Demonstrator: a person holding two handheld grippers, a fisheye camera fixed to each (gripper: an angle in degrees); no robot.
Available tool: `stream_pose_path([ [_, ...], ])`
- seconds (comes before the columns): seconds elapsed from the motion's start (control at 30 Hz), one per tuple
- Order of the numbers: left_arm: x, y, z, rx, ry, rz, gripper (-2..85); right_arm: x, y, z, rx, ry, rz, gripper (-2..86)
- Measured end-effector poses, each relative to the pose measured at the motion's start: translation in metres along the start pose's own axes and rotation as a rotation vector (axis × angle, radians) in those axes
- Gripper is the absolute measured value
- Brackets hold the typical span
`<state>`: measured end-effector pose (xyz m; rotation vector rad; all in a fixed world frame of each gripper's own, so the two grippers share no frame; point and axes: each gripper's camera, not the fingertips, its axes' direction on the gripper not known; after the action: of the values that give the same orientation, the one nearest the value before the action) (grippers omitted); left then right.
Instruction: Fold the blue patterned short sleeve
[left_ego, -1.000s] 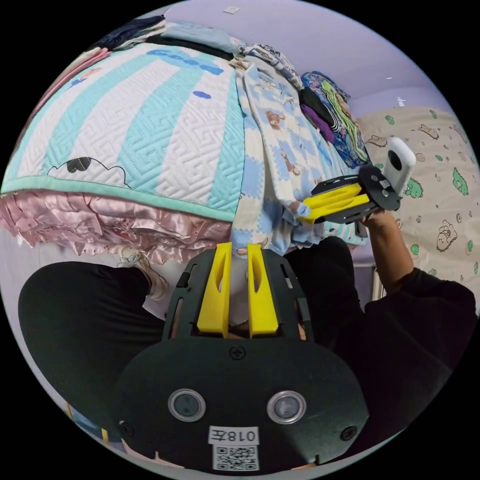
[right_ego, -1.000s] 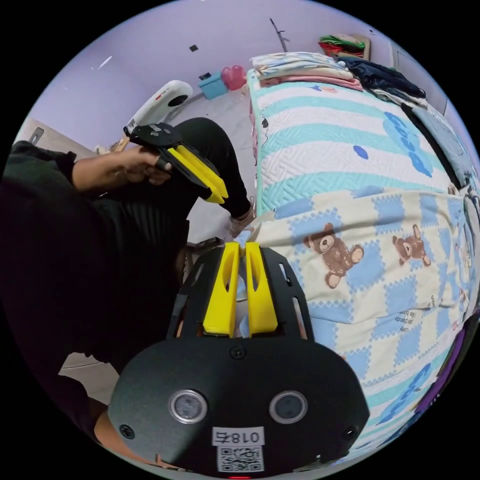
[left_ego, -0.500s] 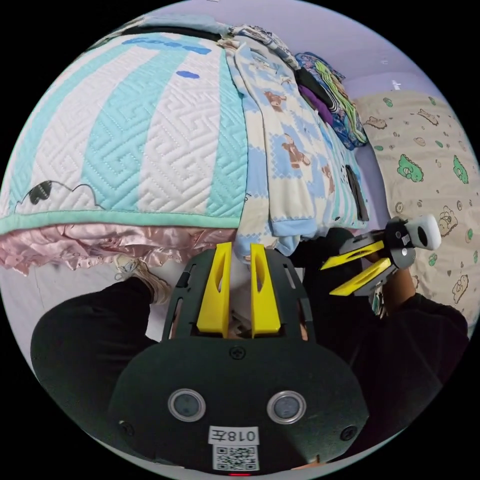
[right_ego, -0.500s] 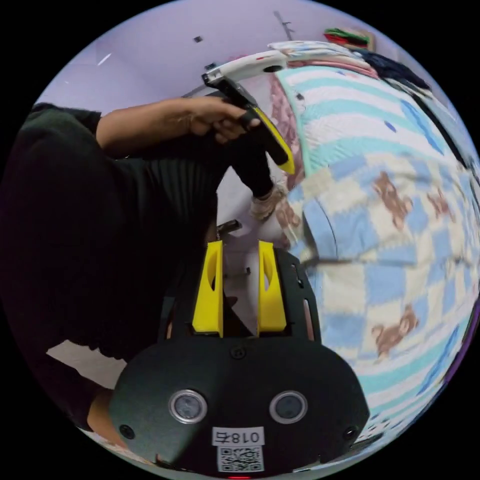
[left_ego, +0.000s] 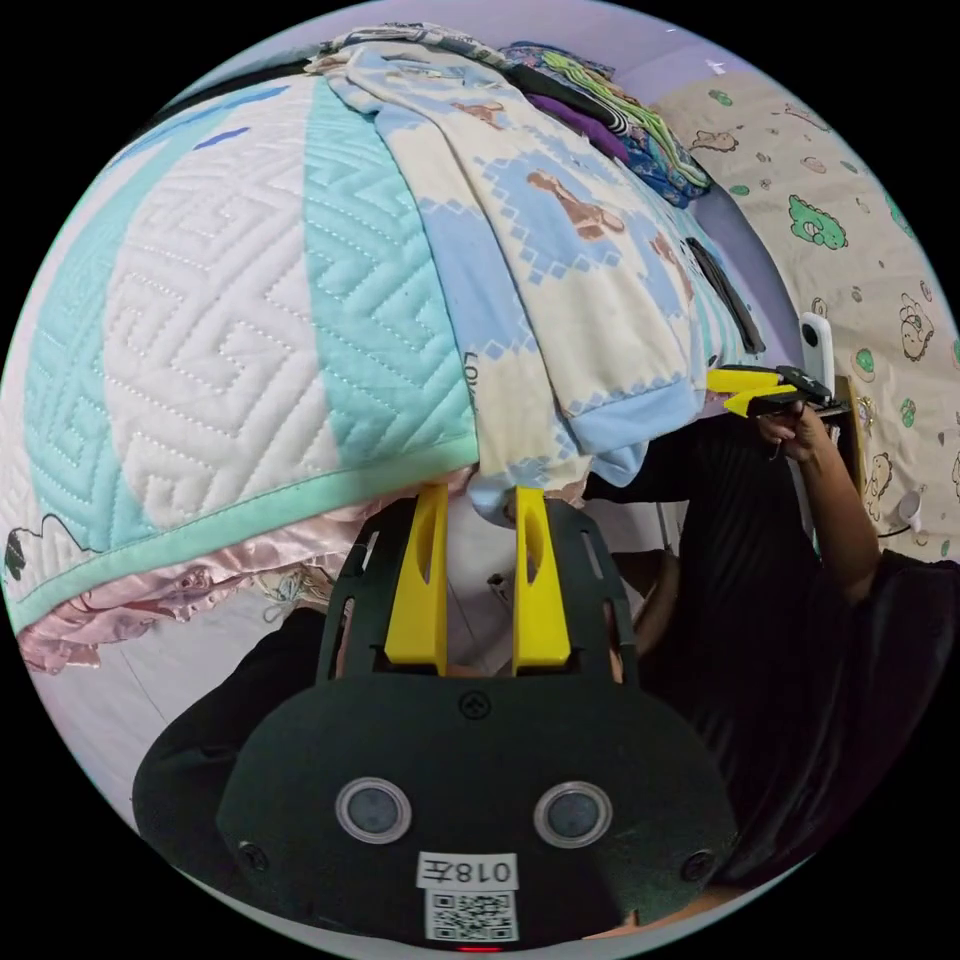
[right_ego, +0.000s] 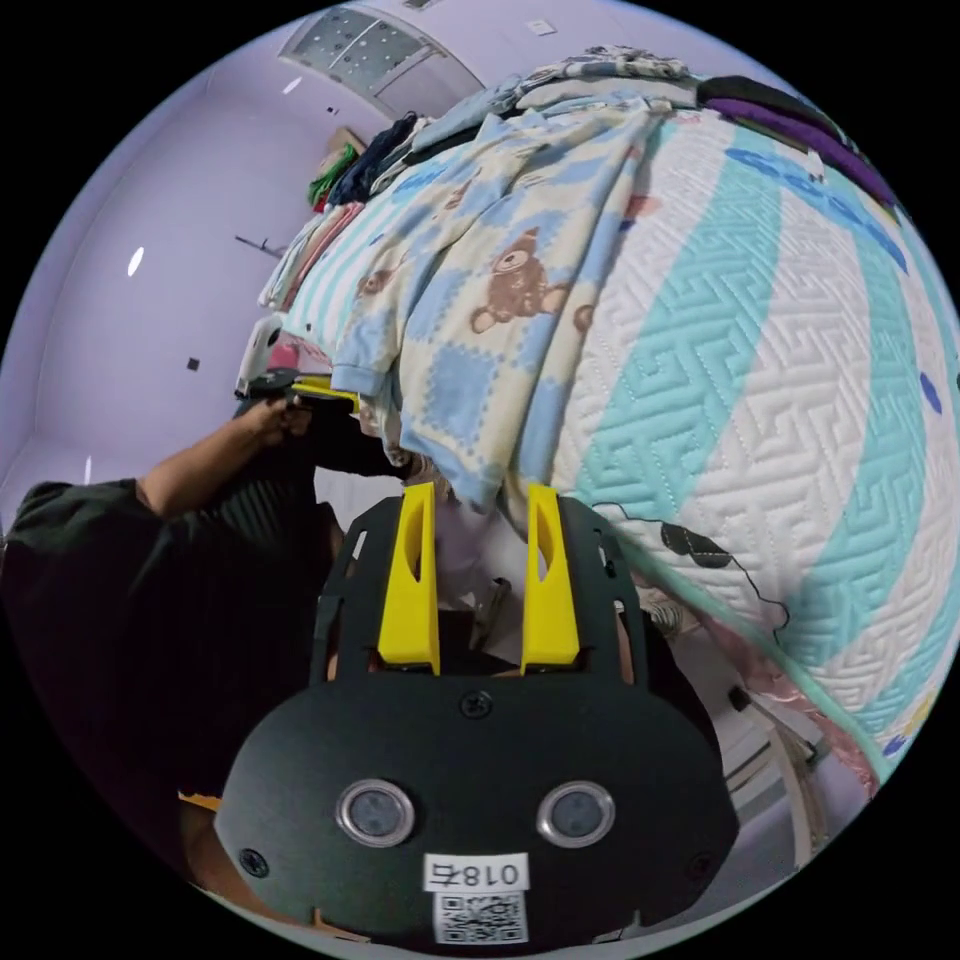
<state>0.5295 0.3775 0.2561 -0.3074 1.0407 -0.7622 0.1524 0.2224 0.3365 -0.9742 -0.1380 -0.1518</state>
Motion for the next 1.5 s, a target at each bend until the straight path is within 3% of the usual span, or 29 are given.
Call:
stream_pose_path([
  [0.3,0.004,0.022,-0.003,0.11,-0.003,0.035,10.2,0.053,-0.003,-0.01,0.032,-0.104,0.033,12.8],
  [0.47,0.004,0.011,0.022,0.044,0.109,0.121,10.1,0.071,-0.013,-0.001,0.025,-0.243,-0.023,12.2],
  [0.83,0.0,-0.01,0.078,-0.052,0.217,0.156,9.9,0.096,-0.04,0.01,-0.076,-0.314,-0.073,11.8],
  [1.1,-0.014,-0.01,0.077,-0.043,0.207,0.15,10.5,0.128,-0.032,-0.013,-0.067,-0.328,-0.009,11.9],
  [1.27,-0.005,-0.027,0.105,-0.132,0.216,0.207,11.9,0.135,-0.042,-0.005,-0.067,-0.399,-0.025,11.0],
  [1.5,-0.006,-0.036,0.112,-0.15,0.237,0.223,2.3,0.131,-0.052,-0.001,-0.101,-0.361,-0.01,5.1],
])
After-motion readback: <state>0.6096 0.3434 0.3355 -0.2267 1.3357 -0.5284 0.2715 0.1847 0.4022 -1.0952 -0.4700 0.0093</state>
